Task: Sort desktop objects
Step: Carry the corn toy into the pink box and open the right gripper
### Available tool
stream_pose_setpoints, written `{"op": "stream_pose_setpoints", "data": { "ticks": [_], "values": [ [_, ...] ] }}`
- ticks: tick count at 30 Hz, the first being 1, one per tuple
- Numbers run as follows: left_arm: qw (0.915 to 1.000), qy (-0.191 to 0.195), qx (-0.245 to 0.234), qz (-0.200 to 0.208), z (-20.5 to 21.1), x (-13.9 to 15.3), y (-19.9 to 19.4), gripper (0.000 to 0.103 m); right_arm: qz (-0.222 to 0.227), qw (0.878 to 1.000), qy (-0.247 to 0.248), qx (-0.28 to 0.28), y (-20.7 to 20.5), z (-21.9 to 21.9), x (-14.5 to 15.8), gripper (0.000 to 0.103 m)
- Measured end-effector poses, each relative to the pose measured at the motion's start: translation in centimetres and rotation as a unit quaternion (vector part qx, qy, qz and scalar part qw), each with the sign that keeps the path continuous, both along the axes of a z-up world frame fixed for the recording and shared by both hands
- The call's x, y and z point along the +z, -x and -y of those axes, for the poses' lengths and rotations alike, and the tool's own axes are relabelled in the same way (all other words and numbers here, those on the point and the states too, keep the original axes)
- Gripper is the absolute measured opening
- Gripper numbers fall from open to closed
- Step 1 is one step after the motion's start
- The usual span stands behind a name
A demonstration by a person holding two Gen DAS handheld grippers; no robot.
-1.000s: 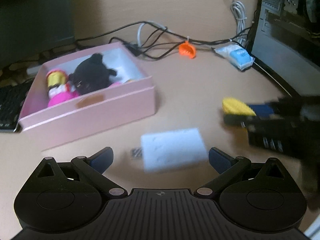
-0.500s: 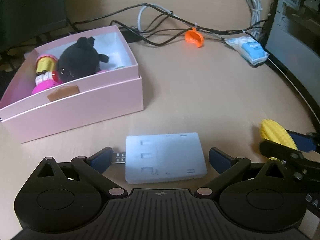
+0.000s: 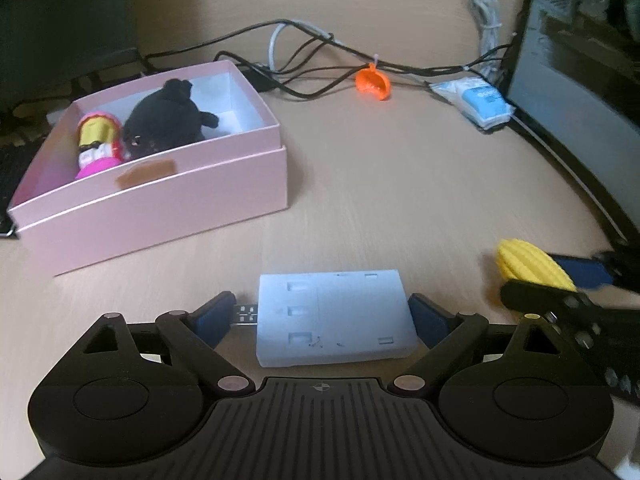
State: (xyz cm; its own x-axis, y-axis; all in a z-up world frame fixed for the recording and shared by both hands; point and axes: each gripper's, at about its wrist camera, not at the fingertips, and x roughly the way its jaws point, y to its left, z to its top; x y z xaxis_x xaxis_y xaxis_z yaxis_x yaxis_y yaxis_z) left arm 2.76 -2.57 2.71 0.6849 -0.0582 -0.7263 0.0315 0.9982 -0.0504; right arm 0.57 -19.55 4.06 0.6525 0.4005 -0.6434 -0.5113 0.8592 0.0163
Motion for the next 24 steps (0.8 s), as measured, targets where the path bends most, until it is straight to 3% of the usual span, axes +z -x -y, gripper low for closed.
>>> {"op": "stream_pose_setpoints", "data": {
  "ticks": [4,8,17,24],
  "values": [
    [0.9989,-0.031,-0.018,0.031,-1.1,1.9,4.3,0.095,0.004,0.999,0.003,0.043,0.8,-0.8,1.2,0.030],
    [0.9984,-0.039,0.001,0.042,-2.6,3.5,6.8,0.095,0.021,0.996,-0.012,0.082,1.1,-1.7,3.5,0.030],
    [0.9920,-0.043,0.037,0.113,-4.0,8.9,7.8,0.096,0.093,0.983,-0.062,0.149,1.7,-4.3,10.2,0.030],
    [0.9911,-0.051,0.047,0.113,-5.5,9.4,6.7,0.096,0.100,0.980,-0.071,0.156,0.7,-5.9,11.0,0.030]
  ]
}}
